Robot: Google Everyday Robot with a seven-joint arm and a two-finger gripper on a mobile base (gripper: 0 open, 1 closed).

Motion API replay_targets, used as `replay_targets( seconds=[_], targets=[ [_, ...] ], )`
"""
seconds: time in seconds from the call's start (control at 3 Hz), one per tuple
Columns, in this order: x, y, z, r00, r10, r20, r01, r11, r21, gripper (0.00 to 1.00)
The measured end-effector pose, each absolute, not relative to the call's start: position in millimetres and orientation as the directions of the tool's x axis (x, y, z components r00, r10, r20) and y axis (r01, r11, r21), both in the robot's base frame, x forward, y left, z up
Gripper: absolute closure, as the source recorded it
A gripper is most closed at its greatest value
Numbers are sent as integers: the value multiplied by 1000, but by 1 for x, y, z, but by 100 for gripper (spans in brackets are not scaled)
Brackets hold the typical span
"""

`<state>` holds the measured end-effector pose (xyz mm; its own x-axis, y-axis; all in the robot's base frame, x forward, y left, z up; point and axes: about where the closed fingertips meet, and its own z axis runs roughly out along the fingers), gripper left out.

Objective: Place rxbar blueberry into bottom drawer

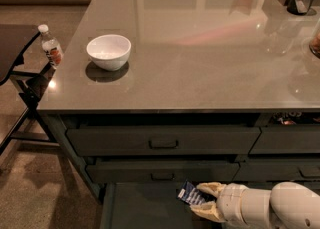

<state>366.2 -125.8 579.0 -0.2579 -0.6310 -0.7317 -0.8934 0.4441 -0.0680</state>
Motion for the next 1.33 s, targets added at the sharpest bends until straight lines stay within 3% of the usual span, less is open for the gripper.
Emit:
replay_targets(
  seconds=[1.33],
  targets=[
    [412, -135, 450, -272, -481, -833, -815, 575, -66, 100]
  ],
)
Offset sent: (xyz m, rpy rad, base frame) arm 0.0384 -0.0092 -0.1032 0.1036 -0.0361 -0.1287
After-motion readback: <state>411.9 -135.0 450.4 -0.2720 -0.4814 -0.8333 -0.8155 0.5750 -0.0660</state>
